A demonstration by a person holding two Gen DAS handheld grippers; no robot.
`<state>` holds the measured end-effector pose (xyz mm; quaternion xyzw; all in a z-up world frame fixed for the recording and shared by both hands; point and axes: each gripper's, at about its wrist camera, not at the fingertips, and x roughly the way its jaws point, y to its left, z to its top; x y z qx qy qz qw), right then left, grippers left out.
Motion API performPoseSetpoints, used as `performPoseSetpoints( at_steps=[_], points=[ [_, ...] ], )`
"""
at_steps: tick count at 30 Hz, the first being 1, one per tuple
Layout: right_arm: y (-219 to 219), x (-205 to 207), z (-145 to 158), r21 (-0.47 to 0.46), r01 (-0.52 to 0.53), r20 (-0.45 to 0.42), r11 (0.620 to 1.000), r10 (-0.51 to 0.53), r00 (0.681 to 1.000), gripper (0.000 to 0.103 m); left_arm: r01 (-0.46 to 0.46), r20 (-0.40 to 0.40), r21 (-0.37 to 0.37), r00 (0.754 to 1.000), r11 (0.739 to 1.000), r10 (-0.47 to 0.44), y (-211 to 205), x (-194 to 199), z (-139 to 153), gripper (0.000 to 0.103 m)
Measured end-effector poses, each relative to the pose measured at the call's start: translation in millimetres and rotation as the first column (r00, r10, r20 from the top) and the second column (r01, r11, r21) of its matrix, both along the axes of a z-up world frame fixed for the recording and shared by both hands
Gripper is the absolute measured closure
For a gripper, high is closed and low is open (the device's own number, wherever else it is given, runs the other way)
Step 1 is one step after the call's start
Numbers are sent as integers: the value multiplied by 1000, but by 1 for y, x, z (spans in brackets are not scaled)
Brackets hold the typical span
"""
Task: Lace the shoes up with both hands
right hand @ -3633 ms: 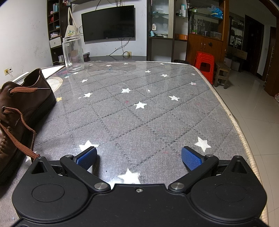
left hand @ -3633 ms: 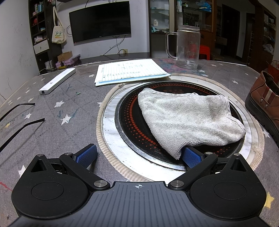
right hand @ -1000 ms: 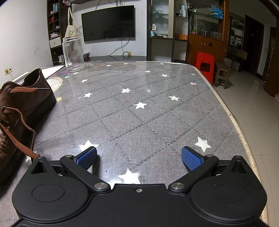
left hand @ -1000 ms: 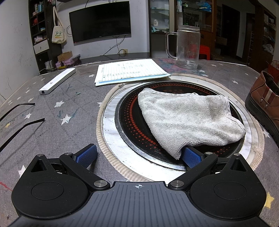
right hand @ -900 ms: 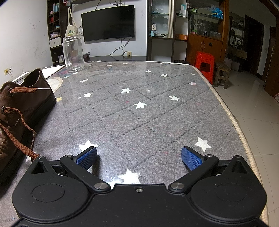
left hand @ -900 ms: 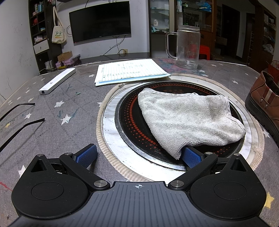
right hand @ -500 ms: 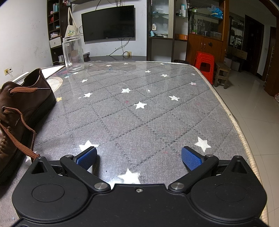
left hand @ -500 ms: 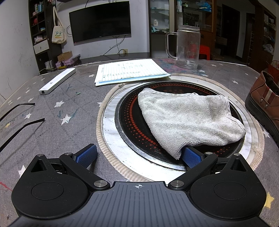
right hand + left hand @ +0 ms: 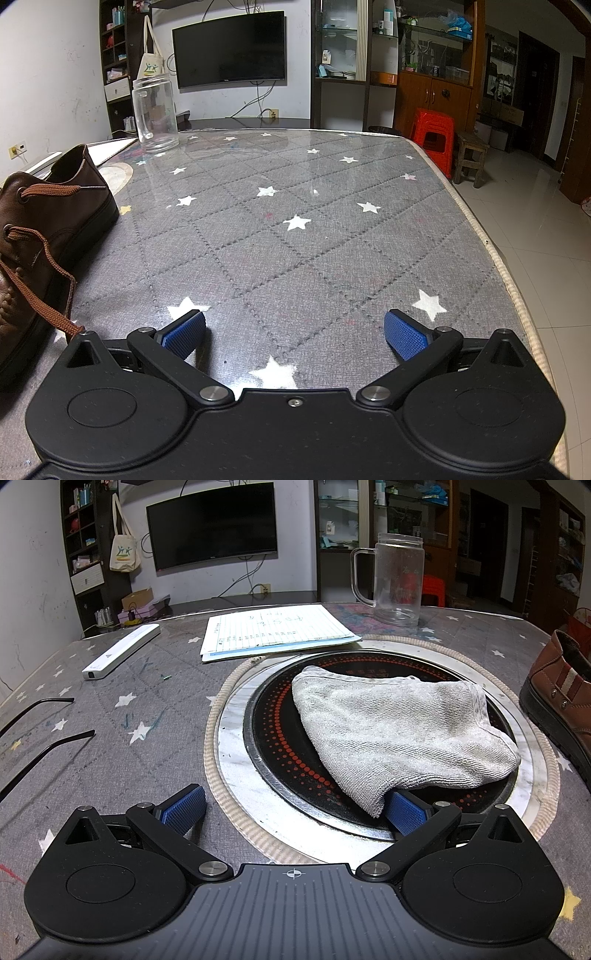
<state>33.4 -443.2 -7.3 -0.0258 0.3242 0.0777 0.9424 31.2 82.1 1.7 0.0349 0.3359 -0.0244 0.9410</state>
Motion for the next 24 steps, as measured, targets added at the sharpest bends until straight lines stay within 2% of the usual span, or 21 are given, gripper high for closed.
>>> performPoseSetpoints(
  at_steps=[24],
  points=[
    [0,0,0,0,0,0,1000,0,1000,0,0,0,0,1000,1000,0,3,2,0,0]
  ],
)
